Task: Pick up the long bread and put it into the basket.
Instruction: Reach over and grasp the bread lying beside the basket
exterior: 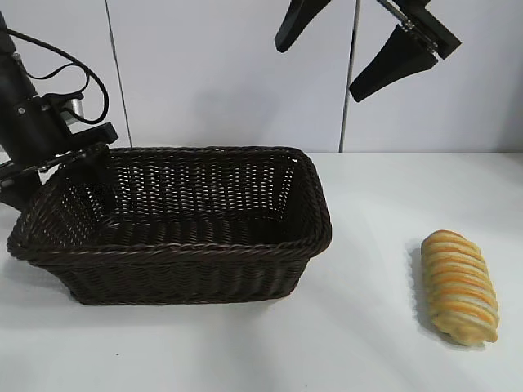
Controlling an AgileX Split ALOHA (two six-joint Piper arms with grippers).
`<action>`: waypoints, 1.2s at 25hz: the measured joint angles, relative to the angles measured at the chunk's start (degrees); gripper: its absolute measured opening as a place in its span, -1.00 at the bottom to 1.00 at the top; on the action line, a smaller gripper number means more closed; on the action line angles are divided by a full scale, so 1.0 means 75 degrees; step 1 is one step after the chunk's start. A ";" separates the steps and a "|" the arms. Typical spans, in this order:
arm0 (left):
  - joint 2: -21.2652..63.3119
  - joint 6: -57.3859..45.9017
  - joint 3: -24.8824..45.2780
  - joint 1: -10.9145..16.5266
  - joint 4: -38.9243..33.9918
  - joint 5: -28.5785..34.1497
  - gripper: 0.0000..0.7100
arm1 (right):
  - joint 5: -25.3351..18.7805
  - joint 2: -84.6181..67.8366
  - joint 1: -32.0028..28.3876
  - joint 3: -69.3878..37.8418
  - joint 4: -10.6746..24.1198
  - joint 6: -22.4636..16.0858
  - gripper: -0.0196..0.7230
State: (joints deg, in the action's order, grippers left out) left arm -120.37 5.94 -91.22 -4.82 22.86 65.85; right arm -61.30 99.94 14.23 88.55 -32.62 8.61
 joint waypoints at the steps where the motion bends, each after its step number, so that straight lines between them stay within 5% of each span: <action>1: 0.0155 -0.0129 -0.0080 0.0000 -0.0198 0.0148 0.72 | 0.0000 0.0000 0.0000 0.0000 -0.0008 0.0000 0.77; 13: 0.2634 -0.1410 -0.1379 0.0049 -0.1665 0.0652 0.72 | 0.0000 0.0000 0.0000 0.0000 -0.0093 0.0000 0.77; 18: 0.3149 -0.2496 -0.1462 0.0987 -0.3602 0.0709 0.72 | 0.0000 0.0000 0.0000 0.0000 -0.0107 0.0000 0.77; 24: 0.3427 -0.2673 -0.1462 0.2347 -0.3697 0.0788 0.72 | -0.0007 0.0000 0.0000 0.0000 -0.0115 0.0000 0.77; 30: 0.4287 -0.2675 -0.1462 0.2641 -0.3049 0.0804 0.72 | -0.0007 0.0000 0.0000 0.0000 -0.0115 0.0000 0.77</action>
State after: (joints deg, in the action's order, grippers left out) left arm -88.21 -14.12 -102.19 14.98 0.00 71.88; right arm -61.36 99.94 14.23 88.55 -33.49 8.61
